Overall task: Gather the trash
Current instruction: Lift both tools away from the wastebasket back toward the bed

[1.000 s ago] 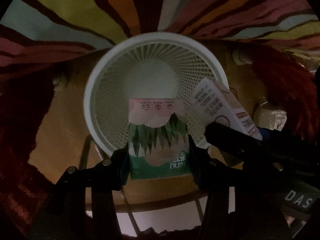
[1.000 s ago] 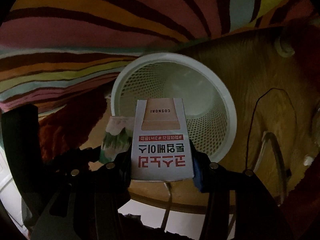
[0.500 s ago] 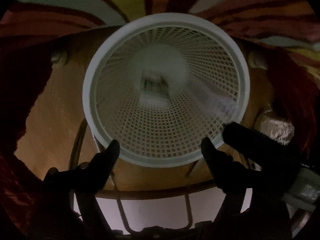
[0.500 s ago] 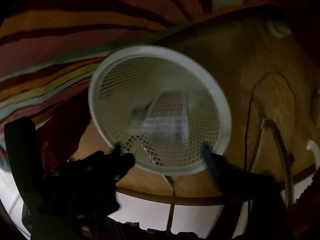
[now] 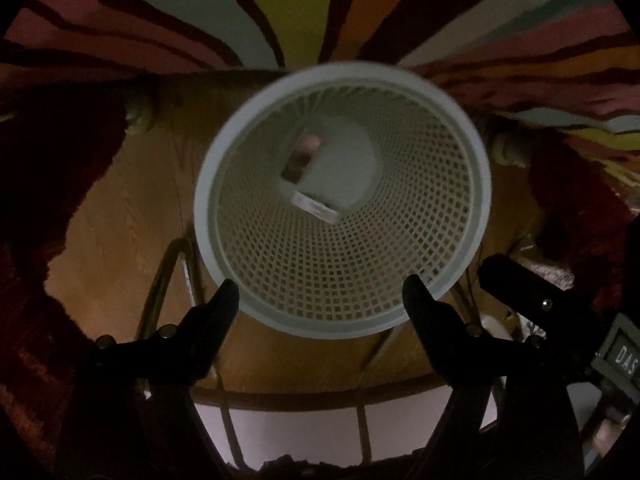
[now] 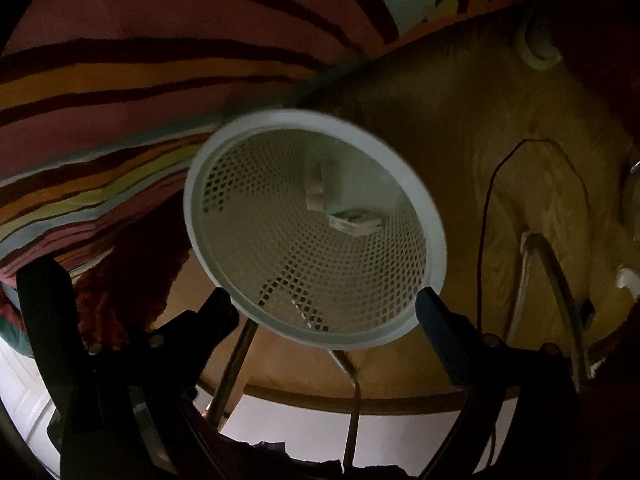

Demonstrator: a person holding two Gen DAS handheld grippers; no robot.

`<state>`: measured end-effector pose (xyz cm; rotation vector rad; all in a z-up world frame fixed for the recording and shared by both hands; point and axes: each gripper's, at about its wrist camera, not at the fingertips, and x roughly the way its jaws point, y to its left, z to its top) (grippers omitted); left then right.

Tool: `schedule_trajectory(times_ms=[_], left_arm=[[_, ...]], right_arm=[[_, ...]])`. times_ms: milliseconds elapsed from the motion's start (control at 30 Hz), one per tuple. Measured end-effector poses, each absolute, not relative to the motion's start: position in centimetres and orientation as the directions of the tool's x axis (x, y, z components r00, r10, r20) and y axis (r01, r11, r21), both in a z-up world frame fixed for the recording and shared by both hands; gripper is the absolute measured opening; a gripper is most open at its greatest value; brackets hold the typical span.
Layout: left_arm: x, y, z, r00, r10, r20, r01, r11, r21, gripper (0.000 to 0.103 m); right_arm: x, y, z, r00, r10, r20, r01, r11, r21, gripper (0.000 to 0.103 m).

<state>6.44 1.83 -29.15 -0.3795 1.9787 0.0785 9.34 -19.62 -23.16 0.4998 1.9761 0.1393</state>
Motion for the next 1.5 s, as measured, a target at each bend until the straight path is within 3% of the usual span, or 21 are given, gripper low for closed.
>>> schedule_trajectory(times_ms=[33,467,733,1067,1500], left_arm=[[6.5,1.9,-28.6,-0.361,-0.231,-0.903,-0.301,0.946,-0.121,0.082],[6.2,0.7,-19.4,-0.124,-0.218,-0.968,-0.160,0.967,-0.198,0.082],[4.3,1.4,-12.9,0.118,-0.176,-0.977,-0.093,0.978,-0.188,0.082],[5.5,2.9,-5.9,0.438,-0.091,-0.895,-0.094,0.985,-0.146,0.082],[11.2,5.0,-2.4,0.629,-0.017,-0.777,-0.067,0.995,-0.076,0.082]], right_arm=[[9.0,-19.4,-24.3,-0.351,0.405,-0.844,0.278,0.906,0.320,0.089],[8.8,-19.5,-14.0,-0.102,0.398,-0.912,0.139,0.913,0.383,0.089],[9.3,-20.2,-5.4,0.245,0.332,-0.911,-0.038,0.942,0.333,0.089],[10.7,-19.9,0.3,0.564,0.259,-0.784,-0.104,0.964,0.244,0.089],[15.0,-18.7,2.9,0.654,0.249,-0.715,-0.138,0.968,0.211,0.089]])
